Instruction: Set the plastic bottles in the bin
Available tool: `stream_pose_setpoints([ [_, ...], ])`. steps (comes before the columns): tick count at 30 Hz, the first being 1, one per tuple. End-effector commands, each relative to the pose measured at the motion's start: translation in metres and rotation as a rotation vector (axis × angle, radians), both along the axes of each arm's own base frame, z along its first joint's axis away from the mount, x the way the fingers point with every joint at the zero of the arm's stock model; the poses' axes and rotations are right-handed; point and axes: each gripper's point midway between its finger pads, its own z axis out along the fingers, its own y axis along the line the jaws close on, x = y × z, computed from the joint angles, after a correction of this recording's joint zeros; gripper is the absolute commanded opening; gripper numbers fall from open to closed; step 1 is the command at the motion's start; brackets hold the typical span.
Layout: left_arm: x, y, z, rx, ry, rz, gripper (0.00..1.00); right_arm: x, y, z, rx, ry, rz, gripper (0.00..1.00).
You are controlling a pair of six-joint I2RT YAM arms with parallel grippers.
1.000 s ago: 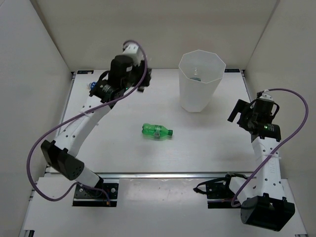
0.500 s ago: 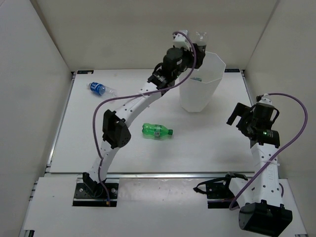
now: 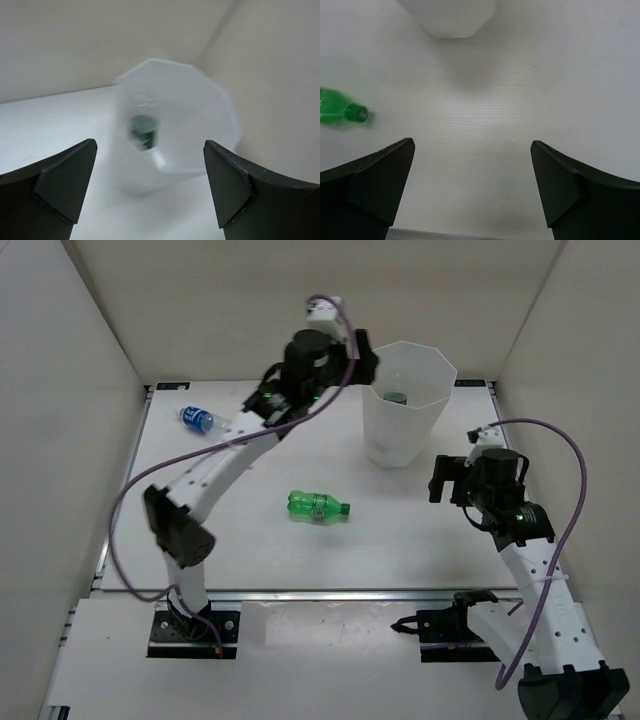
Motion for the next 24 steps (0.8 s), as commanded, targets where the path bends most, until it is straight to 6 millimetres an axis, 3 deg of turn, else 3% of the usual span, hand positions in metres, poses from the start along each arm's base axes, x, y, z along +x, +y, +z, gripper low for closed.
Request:
stream_pose_setpoints([
  [1,-0.037,0.128,-0.012,0.199,0.109,0.268,0.99,0.011,0.043,0.028,-0.041,-0.087,0.194,0.99],
  [2,-0.049,0.154,-0.008,0.207,0.118,0.323,0.99,0.013,0.054,0.028,-0.055,-0.084,0.23,0.99],
  [3,-0.061,0.169,-0.05,0.268,0.233,0.34,0.99,0.012,0.078,0.028,-0.075,-0.079,0.315,0.99],
  [4,-0.078,0.196,-0.079,0.284,0.338,0.327,0.99,0.012,0.105,0.028,-0.118,-0.072,0.404,1.0],
  [5,-0.091,0.219,-0.077,0.202,0.388,0.309,0.99,0.005,0.129,0.026,-0.157,-0.075,0.476,1.0],
  [6,-0.104,0.242,-0.122,0.198,0.507,0.355,0.98,0.011,0.144,0.024,-0.211,-0.072,0.534,0.99],
  [7,-0.125,0.271,-0.15,0.194,0.569,0.398,0.98,0.007,0.17,0.023,-0.239,-0.065,0.63,0.99],
  [8,-0.146,0.299,-0.168,0.212,0.589,0.477,0.99,0.005,0.193,0.014,-0.258,-0.039,0.73,0.99],
  [9,-0.158,0.311,-0.165,0.194,0.575,0.518,0.99,0.007,0.206,0.013,-0.258,-0.045,0.782,1.0],
  [10,-0.175,0.33,-0.185,0.25,0.632,0.587,0.99,0.006,0.224,0.001,-0.24,-0.011,0.859,0.99],
  [11,-0.193,0.346,-0.191,0.26,0.667,0.633,0.99,0.002,0.247,-0.008,-0.187,0.012,0.954,0.99],
  [12,-0.202,0.353,-0.189,0.232,0.667,0.653,0.99,-0.001,0.265,-0.007,-0.153,-0.002,1.032,1.0],
  [13,-0.212,0.36,-0.201,0.246,0.701,0.668,0.99,0.004,0.278,-0.015,-0.164,-0.002,1.085,0.99],
  [17,-0.24,0.372,-0.208,0.219,0.714,0.69,0.99,0.011,0.317,-0.052,-0.187,0.023,1.236,0.99],
  [22,-0.257,0.366,-0.219,0.204,0.754,0.662,0.99,0.034,0.339,-0.078,-0.11,0.025,1.295,0.98],
  [24,-0.26,0.366,-0.218,0.192,0.752,0.66,0.99,0.04,0.337,-0.099,-0.098,0.054,1.286,0.99],
])
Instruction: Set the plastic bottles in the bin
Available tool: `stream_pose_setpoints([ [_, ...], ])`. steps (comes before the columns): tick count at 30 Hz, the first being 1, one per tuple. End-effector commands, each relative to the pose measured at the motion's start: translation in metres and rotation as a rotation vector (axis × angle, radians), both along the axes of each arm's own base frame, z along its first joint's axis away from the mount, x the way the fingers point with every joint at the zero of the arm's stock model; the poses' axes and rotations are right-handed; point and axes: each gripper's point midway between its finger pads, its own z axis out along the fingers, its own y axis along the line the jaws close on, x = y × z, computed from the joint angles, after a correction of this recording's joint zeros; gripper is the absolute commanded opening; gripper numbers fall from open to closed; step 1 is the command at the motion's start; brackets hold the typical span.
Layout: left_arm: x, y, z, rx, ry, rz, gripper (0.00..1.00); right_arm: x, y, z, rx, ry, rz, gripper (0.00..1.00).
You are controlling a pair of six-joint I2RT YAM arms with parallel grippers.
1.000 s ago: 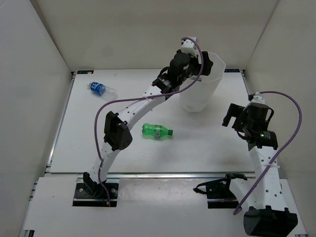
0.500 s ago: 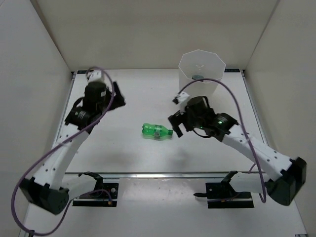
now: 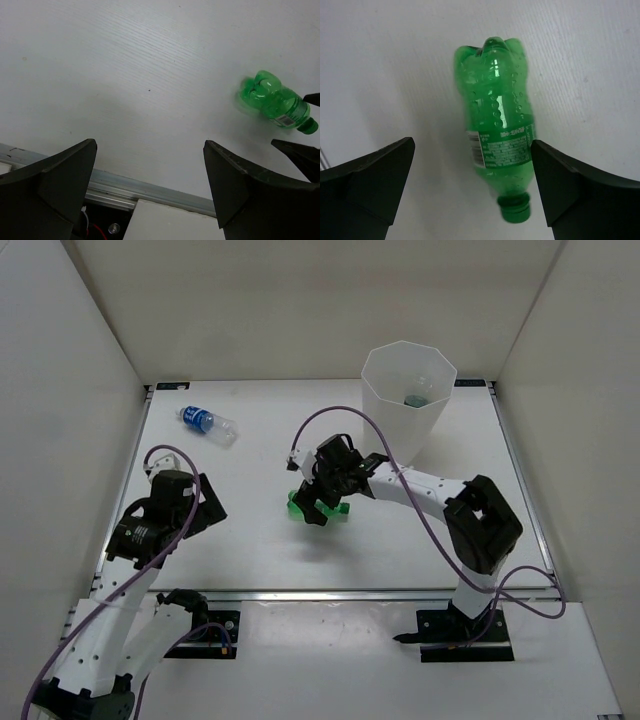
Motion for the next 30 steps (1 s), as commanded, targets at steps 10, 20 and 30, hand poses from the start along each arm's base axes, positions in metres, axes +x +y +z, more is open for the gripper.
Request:
stream_pose_setpoints([
  [10,-0.016,0.003,0.005,-0.011,0.025,0.023,0.98,0.038,0.018,-0.036,-0.031,-0.154,-0.079,0.64],
  [20,0.008,0.005,0.013,0.033,-0.007,0.014,0.99,0.075,0.008,0.174,0.381,-0.339,-0.234,0.29],
  [30,0.049,-0.002,0.02,0.032,-0.048,-0.004,0.98,0.174,-0.15,0.35,0.521,-0.749,-0.633,0.27],
])
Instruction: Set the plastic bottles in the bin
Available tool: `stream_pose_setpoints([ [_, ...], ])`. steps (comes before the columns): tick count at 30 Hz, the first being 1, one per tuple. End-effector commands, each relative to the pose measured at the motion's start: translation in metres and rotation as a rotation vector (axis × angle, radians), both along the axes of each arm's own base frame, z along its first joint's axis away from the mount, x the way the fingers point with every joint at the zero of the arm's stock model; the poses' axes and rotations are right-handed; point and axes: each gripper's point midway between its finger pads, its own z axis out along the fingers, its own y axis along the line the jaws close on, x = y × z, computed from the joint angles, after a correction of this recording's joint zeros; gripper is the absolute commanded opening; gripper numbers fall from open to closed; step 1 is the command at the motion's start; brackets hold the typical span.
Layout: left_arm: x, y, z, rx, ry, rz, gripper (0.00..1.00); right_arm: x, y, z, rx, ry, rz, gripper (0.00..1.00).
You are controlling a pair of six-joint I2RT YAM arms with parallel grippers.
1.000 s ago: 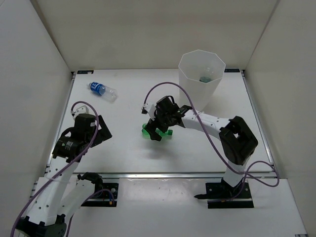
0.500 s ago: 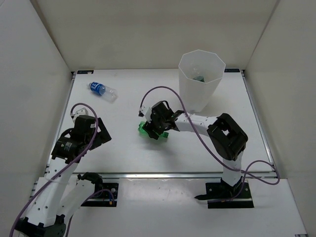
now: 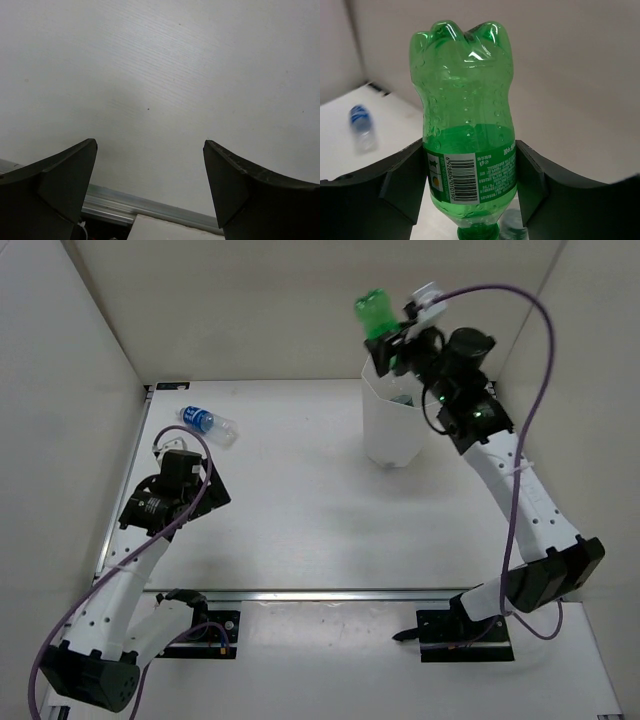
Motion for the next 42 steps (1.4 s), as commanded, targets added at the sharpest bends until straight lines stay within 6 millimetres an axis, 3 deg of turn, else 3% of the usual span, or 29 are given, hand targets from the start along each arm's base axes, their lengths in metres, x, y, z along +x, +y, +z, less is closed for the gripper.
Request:
stream_pose_setpoints([
  [1,0.022,-0.001,0.023,-0.011,-0.1,-0.005,0.98,0.046,-0.048,-0.013,0.026,0.057,-0.115,0.28],
  [6,0.041,-0.006,0.023,-0.031,-0.106,-0.02,0.99,0.071,-0.085,-0.053,0.077,0.172,-0.176,0.34],
  [10,0.055,-0.007,0.02,-0.023,-0.086,-0.028,0.99,0.075,-0.097,-0.061,0.1,0.204,-0.187,0.59],
  [12,0.061,-0.008,0.024,-0.019,-0.095,-0.029,0.99,0.075,-0.099,-0.05,0.097,0.185,-0.189,0.84],
  [14,0.063,-0.008,0.023,-0.016,-0.094,-0.026,0.99,0.075,-0.1,-0.047,0.088,0.186,-0.204,1.0],
  [18,0.069,-0.006,0.025,-0.015,-0.101,-0.021,0.99,0.062,-0.119,-0.02,0.077,0.127,-0.306,1.0],
  [21,0.075,-0.005,0.025,-0.014,-0.096,-0.017,0.99,0.043,-0.151,-0.025,0.135,0.18,-0.439,0.99],
  [22,0.08,-0.004,0.026,-0.007,-0.102,-0.019,0.99,0.032,-0.175,-0.037,0.161,0.206,-0.529,1.0],
  [23,0.085,-0.004,0.025,-0.014,-0.098,-0.009,0.99,0.029,-0.195,-0.068,0.177,0.27,-0.594,0.99],
  [24,0.093,-0.003,0.023,-0.014,-0.092,-0.003,0.99,0.013,-0.203,-0.066,0.224,0.277,-0.617,0.99],
  [26,0.113,-0.004,0.031,-0.014,-0.109,-0.002,0.99,-0.016,-0.243,-0.107,0.26,0.372,-0.735,0.99],
  [27,0.122,-0.002,0.023,-0.002,-0.081,0.007,0.99,-0.026,-0.253,-0.121,0.294,0.424,-0.773,0.99],
  [29,0.15,-0.001,0.032,0.01,-0.107,0.018,0.99,-0.05,-0.281,-0.16,0.307,0.512,-0.856,0.99],
  [30,0.162,0.003,0.016,0.015,-0.062,0.034,0.98,-0.058,-0.286,-0.172,0.308,0.545,-0.878,1.0],
  [31,0.177,0.004,0.025,0.01,-0.087,0.048,0.99,-0.068,-0.294,-0.189,0.292,0.576,-0.907,0.99],
  [33,0.214,0.016,0.015,0.0,-0.064,0.127,0.99,-0.081,-0.299,-0.215,0.274,0.637,-0.951,0.99],
  [36,0.264,0.032,0.004,-0.06,-0.068,0.233,0.99,-0.088,-0.303,-0.229,0.249,0.672,-0.972,1.0],
  [37,0.275,0.038,-0.017,-0.077,-0.029,0.278,0.98,-0.088,-0.301,-0.233,0.238,0.688,-0.97,1.0],
  [38,0.295,0.045,-0.017,-0.107,-0.044,0.338,0.99,-0.088,-0.303,-0.231,0.232,0.685,-0.977,1.0],
  [39,0.309,0.048,0.002,-0.14,-0.088,0.35,0.99,-0.089,-0.302,-0.235,0.218,0.698,-0.984,0.99],
  [40,0.326,0.044,0.001,-0.187,-0.099,0.374,0.99,-0.087,-0.302,-0.238,0.21,0.715,-0.983,0.99],
  [41,0.334,0.063,-0.021,-0.21,-0.071,0.44,0.99,-0.088,-0.302,-0.237,0.21,0.71,-0.986,0.99],
  [42,0.346,0.069,-0.009,-0.225,-0.11,0.46,0.99,-0.087,-0.299,-0.239,0.212,0.715,-0.989,0.99],
])
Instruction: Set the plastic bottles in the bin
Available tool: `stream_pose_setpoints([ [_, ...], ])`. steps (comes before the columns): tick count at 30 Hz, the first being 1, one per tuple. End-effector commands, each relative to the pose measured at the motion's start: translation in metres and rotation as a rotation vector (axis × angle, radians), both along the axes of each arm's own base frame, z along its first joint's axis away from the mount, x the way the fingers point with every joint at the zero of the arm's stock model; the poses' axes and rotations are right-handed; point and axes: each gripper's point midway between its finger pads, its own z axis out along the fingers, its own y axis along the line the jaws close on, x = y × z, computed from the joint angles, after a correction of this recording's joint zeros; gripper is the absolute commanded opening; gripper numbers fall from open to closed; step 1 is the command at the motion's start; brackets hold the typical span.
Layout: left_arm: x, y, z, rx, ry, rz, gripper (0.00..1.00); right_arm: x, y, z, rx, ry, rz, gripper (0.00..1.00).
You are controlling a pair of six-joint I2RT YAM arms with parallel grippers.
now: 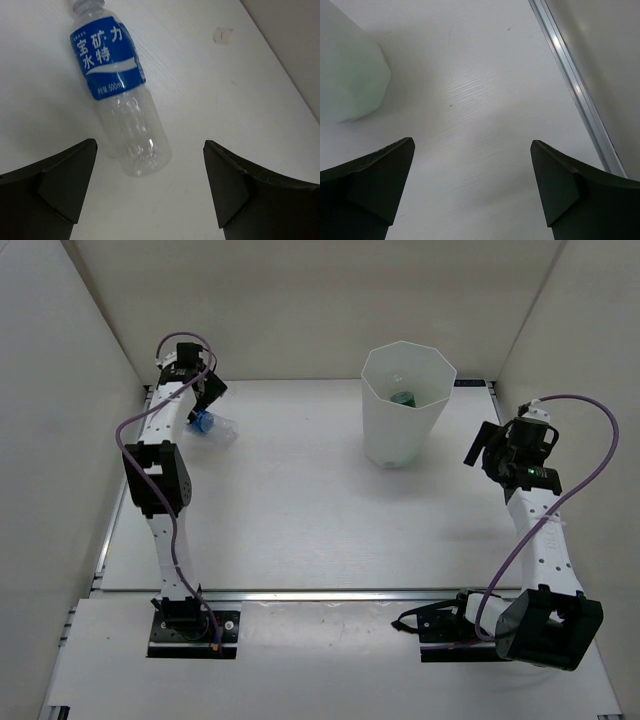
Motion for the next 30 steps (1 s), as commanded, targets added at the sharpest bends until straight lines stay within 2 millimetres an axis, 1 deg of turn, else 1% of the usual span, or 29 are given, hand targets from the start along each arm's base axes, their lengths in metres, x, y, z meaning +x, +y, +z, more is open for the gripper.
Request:
stream_pose_setpoints([
  [1,0.026,0.027,0.023,-0.125,-0.081,0.179,0.98,0.005,-0.001,0.013,-0.022,-0.035,-0.014,0.99],
  [2,0.031,0.031,0.004,-0.145,-0.055,0.201,0.98,0.006,0.0,0.014,-0.015,-0.038,-0.013,0.99],
  [3,0.036,0.032,0.01,-0.163,-0.07,0.222,0.99,0.003,0.0,0.01,-0.01,-0.025,-0.014,0.99],
  [4,0.04,0.038,0.0,-0.16,-0.061,0.238,0.99,0.002,-0.001,0.008,0.005,-0.031,-0.02,0.99],
  [5,0.041,0.043,-0.015,-0.168,-0.031,0.258,0.99,0.001,-0.003,0.007,0.003,-0.032,-0.025,0.99],
  [6,0.04,0.039,-0.02,-0.177,-0.017,0.255,0.98,0.0,-0.005,0.007,0.004,-0.032,-0.034,0.99],
  [8,0.039,0.04,-0.046,-0.198,0.039,0.262,0.99,-0.002,-0.01,0.006,0.001,-0.03,-0.051,0.99],
  [10,0.036,0.036,-0.063,-0.201,0.079,0.25,0.98,-0.005,-0.013,0.008,-0.001,-0.041,-0.059,0.99],
  [11,0.036,0.029,-0.07,-0.205,0.091,0.242,0.99,-0.006,-0.015,0.007,-0.005,-0.041,-0.067,0.99],
  [12,0.036,0.025,-0.08,-0.206,0.109,0.235,0.99,-0.004,-0.015,0.011,-0.006,-0.055,-0.064,0.99],
  [13,0.037,0.019,-0.084,-0.213,0.12,0.225,0.99,-0.004,-0.016,0.013,-0.008,-0.063,-0.071,0.99],
  [14,0.038,0.018,-0.085,-0.207,0.122,0.22,0.99,-0.003,-0.015,0.013,-0.004,-0.065,-0.065,0.99],
  [15,0.038,0.013,-0.093,-0.211,0.138,0.216,0.99,-0.002,-0.017,0.014,-0.014,-0.067,-0.066,1.0],
  [17,0.04,0.009,-0.093,-0.204,0.139,0.206,0.98,-0.001,-0.014,0.013,-0.008,-0.061,-0.058,0.99],
  [18,0.041,0.005,-0.093,-0.202,0.142,0.198,0.93,0.0,-0.013,0.015,-0.014,-0.068,-0.054,0.99],
  [19,0.041,0.003,-0.087,-0.195,0.137,0.195,0.89,0.0,-0.012,0.014,-0.02,-0.067,-0.05,0.99],
  [21,0.045,0.003,-0.063,-0.138,0.091,0.177,0.72,0.002,-0.006,0.017,-0.02,-0.079,-0.028,0.99],
  [22,0.045,0.002,-0.047,-0.115,0.066,0.171,0.66,0.003,-0.001,0.02,-0.013,-0.09,-0.01,0.99],
  [23,0.048,-0.014,-0.038,-0.1,0.039,0.137,0.63,0.005,0.003,0.02,-0.009,-0.098,0.014,0.99],
  [24,0.048,-0.018,-0.024,-0.077,0.009,0.128,0.58,0.005,0.009,0.023,-0.012,-0.104,0.032,1.0],
  [25,0.046,-0.019,-0.002,-0.073,-0.025,0.117,0.53,0.008,0.011,0.025,-0.017,-0.113,0.041,0.99],
  [26,0.045,-0.023,-0.002,-0.066,-0.035,0.095,0.51,0.009,0.015,0.033,-0.035,-0.13,0.061,1.0],
  [27,0.044,-0.034,0.015,-0.077,-0.078,0.05,0.5,0.01,0.022,0.037,-0.041,-0.136,0.082,0.99],
  [28,0.033,-0.044,0.025,-0.083,-0.086,-0.002,0.5,0.01,0.028,0.04,-0.049,-0.134,0.11,0.99],
  [29,0.035,-0.058,0.061,-0.057,-0.18,-0.08,0.51,0.008,0.03,0.041,-0.059,-0.121,0.13,0.99],
  [30,0.029,-0.068,0.055,-0.048,-0.178,-0.119,0.51,0.01,0.039,0.053,-0.064,-0.145,0.157,0.99],
])
